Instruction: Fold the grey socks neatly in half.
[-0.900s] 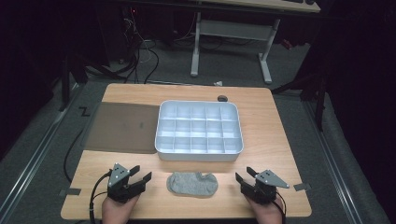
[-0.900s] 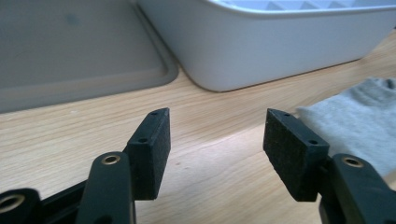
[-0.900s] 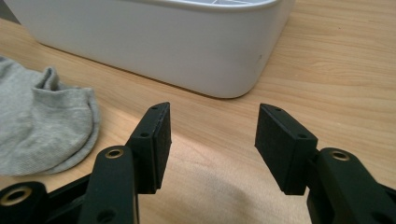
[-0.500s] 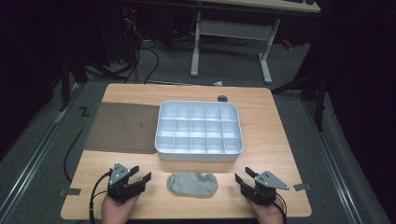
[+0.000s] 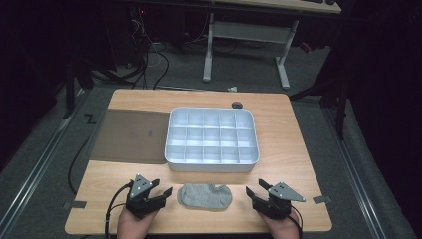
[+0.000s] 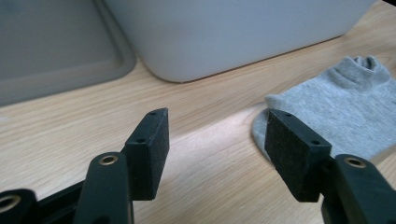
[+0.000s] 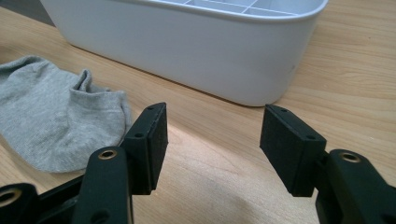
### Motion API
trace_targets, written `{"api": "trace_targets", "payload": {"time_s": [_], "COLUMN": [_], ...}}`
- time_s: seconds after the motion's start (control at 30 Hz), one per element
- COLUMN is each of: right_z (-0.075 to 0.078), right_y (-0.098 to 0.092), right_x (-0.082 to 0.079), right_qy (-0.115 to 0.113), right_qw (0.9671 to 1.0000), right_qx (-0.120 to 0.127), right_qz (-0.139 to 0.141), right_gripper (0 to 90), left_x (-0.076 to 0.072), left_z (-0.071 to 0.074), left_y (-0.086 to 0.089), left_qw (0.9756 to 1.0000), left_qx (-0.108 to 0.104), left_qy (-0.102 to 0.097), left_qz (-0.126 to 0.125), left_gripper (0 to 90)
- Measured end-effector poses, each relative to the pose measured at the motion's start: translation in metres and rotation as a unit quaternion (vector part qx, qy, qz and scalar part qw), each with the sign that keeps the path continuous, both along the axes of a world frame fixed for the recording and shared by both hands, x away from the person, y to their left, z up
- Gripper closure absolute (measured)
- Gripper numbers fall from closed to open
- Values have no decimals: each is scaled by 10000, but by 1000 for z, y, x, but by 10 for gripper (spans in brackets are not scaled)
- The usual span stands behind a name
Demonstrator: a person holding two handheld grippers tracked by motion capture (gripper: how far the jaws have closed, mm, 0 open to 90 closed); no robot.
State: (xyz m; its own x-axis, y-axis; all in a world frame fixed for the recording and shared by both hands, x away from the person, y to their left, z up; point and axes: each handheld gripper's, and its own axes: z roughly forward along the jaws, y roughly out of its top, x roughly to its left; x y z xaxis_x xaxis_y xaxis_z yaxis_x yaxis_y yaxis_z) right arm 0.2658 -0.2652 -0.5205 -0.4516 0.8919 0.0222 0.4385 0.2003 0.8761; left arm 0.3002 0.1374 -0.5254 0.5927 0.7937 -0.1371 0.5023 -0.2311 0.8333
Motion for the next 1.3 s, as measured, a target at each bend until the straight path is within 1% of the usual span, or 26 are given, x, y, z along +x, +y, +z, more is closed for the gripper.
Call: {"api": "trace_targets", "payload": {"time_s": [0.03, 0.07, 0.13, 0.17, 0.23, 0.27, 0.33, 0.37, 0.4, 0.43, 0.47, 0.57, 0.63, 0.7, 0.77, 0.83, 0.9, 0.93, 1.03, 1.07, 1.1, 1.13, 1.17, 1.2, 1.23, 1.3], "right_z": [0, 0, 1, 2, 3, 3, 4, 3, 3, 2, 2, 2, 1, -1, -2, -3, -4, -5, -7, -9, -10, -10, -11, -11, -11, -11], "right_y": [2, 2, 4, 5, 7, 7, 10, 17, 17, 21, 21, 31, 38, 45, 47, 50, 55, 57, 64, 66, 67, 66, 65, 64, 59, 56], "right_x": [0, 0, 1, 1, 2, 2, 3, 3, 3, 2, 2, 1, 0, -2, -1, 1, 3, 4, 9, 11, 12, 12, 12, 12, 12, 12], "right_qy": [11, 11, 4, 7, 7, 7, 65, 119, 119, 177, 177, 271, 313, 373, 427, 515, 587, 600, 749, 772, 899, 923, 965, 1057, 1129, 1118], "right_qw": [10000, 10000, 9999, 9999, 9998, 9998, 9997, 9995, 9995, 9989, 9989, 9981, 9974, 9966, 9963, 9958, 9953, 9951, 9939, 9935, 9925, 9924, 9921, 9914, 9911, 9914], "right_qx": [-17, -17, -21, 22, 38, 38, 67, -34, -34, -21, -21, -15, -34, -134, -149, -106, -78, -87, -148, -262, -301, -294, -339, -363, -322, -350], "right_qz": [61, 61, 110, 153, 189, 189, 218, 306, 306, 429, 429, 559, 642, 719, 736, 752, 762, 777, 794, 790, 766, 759, 730, 679, 628, 586], "right_gripper": [430, 430, 438, 446, 451, 451, 466, 480, 480, 492, 492, 499, 509, 525, 530, 538, 536, 536, 541, 557, 575, 592, 594, 598, 607, 611], "left_x": [2, 2, 9, 14, 15, 14, 10, 7, 4, 0, -3, -10, -10, -10, -8, -6, -5, -4, -4, -4, -5, -6, -6, -6, -6, -6], "left_z": [1, 1, 2, 3, 3, 4, 4, 4, 5, 5, 5, 1, 0, 1, 1, 0, 0, 0, -3, -3, -4, -4, -5, -6, -7, -7], "left_y": [-5, -5, -10, -15, -16, -17, -16, -16, -16, -16, -15, -16, -20, -27, -33, -38, -43, -45, -49, -50, -50, -50, -49, -48, -47, -49], "left_qw": [10000, 10000, 10000, 9997, 9995, 9994, 9979, 9977, 9977, 9978, 9979, 9971, 9962, 9961, 9959, 9954, 9962, 9968, 9982, 9985, 9985, 9983, 9980, 9978, 9976, 9966], "left_qx": [28, 28, -6, -150, -196, -252, -530, -528, -499, -469, -441, -458, -524, -477, -454, -540, -455, -365, -50, 88, 213, 357, 438, 447, 425, 440], "left_qy": [-60, -60, -36, 94, 112, 134, 277, 311, 299, 271, 266, 398, 459, 422, 391, 398, 349, 330, 264, 227, 179, 138, 167, 199, 241, 334], "left_qz": [18, 18, -42, -174, -204, -182, -239, -294, -335, -371, -389, -465, -516, -607, -680, -688, -655, -635, -537, -500, -463, -439, -434, -447, -484, -607], "left_gripper": [396, 397, 413, 480, 531, 531, 540, 539, 539, 560, 560, 592, 590, 574, 567, 582, 624, 650, 703, 726, 746, 754, 755, 757, 754, 753]}}
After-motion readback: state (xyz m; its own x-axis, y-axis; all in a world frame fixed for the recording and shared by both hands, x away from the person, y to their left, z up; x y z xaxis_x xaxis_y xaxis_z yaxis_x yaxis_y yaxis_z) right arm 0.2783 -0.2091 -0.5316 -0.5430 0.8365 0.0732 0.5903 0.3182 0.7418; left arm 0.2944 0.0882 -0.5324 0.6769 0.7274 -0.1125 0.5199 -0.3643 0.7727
